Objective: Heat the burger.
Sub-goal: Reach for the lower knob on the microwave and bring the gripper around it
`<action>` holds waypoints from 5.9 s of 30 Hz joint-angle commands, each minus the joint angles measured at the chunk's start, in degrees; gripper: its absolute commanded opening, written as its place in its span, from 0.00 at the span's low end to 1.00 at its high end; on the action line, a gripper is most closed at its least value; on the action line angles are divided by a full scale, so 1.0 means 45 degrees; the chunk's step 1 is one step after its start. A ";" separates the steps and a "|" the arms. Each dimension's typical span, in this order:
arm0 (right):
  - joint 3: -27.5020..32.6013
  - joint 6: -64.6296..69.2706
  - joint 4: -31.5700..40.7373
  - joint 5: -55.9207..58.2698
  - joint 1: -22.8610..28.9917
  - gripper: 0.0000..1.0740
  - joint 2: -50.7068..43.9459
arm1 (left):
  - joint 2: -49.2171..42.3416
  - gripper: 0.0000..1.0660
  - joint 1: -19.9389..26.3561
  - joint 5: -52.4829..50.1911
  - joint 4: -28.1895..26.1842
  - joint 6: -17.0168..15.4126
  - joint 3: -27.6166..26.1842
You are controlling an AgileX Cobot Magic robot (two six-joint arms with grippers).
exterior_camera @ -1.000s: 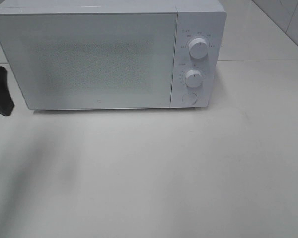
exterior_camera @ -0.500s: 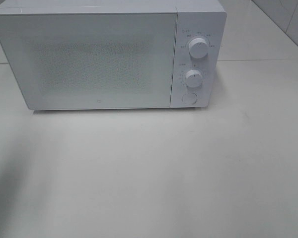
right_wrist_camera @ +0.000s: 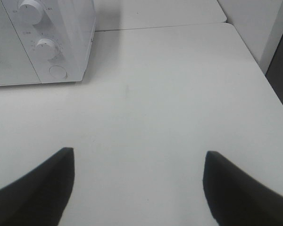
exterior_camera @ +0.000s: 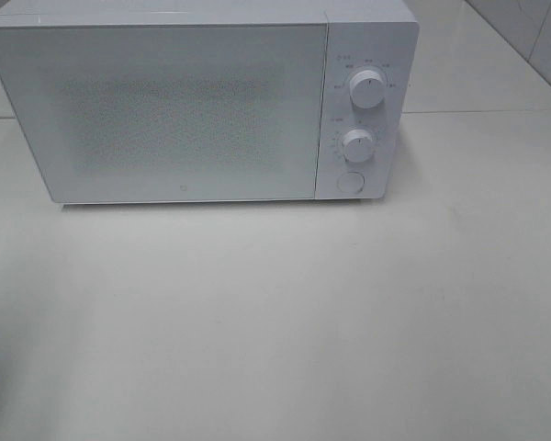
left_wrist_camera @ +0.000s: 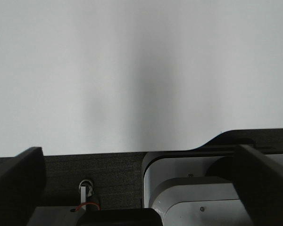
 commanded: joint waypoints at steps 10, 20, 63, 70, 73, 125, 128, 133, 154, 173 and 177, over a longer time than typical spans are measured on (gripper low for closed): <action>0.0025 -0.0038 0.0013 -0.0064 -0.0089 0.68 -0.0331 | -0.2674 0.96 0.0038 -0.0471 -0.0064 0.1464 0.1286; 0.0025 -0.0038 0.0013 -0.0064 -0.0089 0.68 -0.0331 | -0.2852 0.96 0.0038 -0.0547 -0.1439 0.1502 0.1286; 0.0025 -0.0038 0.0000 -0.0064 -0.0089 0.68 -0.0331 | -1.1268 0.96 0.3056 -0.0586 -0.1528 0.1502 0.1286; 0.0025 -0.0038 0.0000 -0.0064 -0.0089 0.68 -0.0331 | -1.1268 0.96 0.3056 -0.0586 -0.1528 0.1502 0.1286; 0.0025 -0.0013 0.0013 -0.0064 -0.0076 0.68 -0.0331 | -1.1268 0.96 0.3056 -0.0586 -0.1528 0.1502 0.1286; -0.0204 0.1146 -0.1311 -1.0835 -0.0051 0.74 0.8760 | -1.1268 0.96 0.3056 -0.0586 -0.1515 0.1502 0.1286; 0.0446 0.1299 -0.1311 -1.2287 -0.0051 0.73 0.9397 | -1.1268 0.96 0.3056 -0.0586 -0.1515 0.1502 0.1286; 0.1171 0.1464 -0.1286 -1.4566 -0.0051 0.72 1.0326 | -1.1268 0.96 0.3056 -0.0586 -0.1515 0.1502 0.1286; 0.2215 -0.2305 0.2330 -2.0907 -0.0051 0.71 1.5024 | -1.1268 0.96 0.3056 -0.0586 -0.1515 0.1502 0.1286; 0.3425 -0.6150 0.8174 -2.5478 0.3323 0.71 1.7443 | -1.1255 0.96 0.3056 -0.0586 -0.1515 0.1502 0.1286; 0.3425 -0.6901 0.9664 -2.6407 0.4444 0.71 1.7889 | -1.1255 0.96 0.3056 -0.0586 -0.1515 0.1502 0.1286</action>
